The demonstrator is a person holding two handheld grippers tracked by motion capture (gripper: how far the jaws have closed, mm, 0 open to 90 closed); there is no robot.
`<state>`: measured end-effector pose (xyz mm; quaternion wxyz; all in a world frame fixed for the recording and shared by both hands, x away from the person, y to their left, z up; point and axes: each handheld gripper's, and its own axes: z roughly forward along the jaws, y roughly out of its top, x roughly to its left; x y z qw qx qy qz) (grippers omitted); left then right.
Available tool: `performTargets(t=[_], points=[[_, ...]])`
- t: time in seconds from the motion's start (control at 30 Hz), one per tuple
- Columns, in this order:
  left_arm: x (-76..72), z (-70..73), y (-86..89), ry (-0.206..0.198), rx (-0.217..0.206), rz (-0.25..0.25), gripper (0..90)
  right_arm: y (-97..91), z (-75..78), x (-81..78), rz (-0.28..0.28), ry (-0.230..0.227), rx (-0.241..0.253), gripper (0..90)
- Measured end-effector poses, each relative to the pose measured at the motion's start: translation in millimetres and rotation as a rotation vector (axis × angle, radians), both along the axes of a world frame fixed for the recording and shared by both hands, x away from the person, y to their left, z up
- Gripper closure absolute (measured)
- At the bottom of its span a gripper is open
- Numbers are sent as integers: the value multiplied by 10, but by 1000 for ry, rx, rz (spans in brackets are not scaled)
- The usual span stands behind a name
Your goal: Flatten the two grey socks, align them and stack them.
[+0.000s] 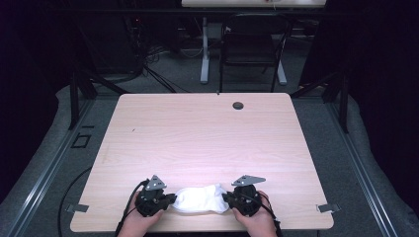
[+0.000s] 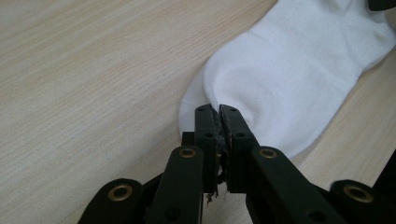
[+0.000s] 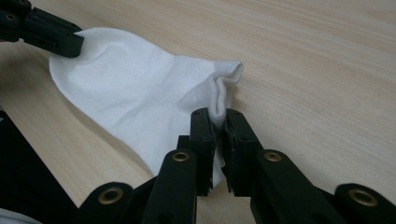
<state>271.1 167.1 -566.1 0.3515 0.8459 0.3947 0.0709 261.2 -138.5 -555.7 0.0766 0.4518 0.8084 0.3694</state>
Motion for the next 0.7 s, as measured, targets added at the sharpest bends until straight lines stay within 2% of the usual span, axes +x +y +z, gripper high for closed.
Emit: performTargets(t=[0.07,0.1,0.13,0.23,0.33,0.4,0.47,0.57,0.63,0.7], points=[[-14,5,1,8,-3,-7,842,-2,-18,3,0,13,-4,806],[-14,5,1,8,-3,-7,803,-6,-23,2,1,12,1,775],[-32,36,6,-16,-13,4,772,-17,-11,-1,3,7,-1,753],[-52,124,34,-45,-44,9,717,-46,41,-29,-25,-47,16,692],[-63,187,51,-68,-68,13,696,-69,93,-59,-26,-75,36,703],[-65,200,50,-69,-78,15,690,-63,102,-69,-18,-79,44,713],[-68,208,26,-75,-83,5,689,-11,99,-90,8,-80,22,749],[-67,193,-10,-70,-76,-10,689,49,53,-88,34,-61,5,772],[-72,140,-78,-56,-52,-33,689,80,26,-88,55,-54,-10,778],[-73,115,-97,-48,-46,-37,690,109,7,-98,67,-51,-24,778]])
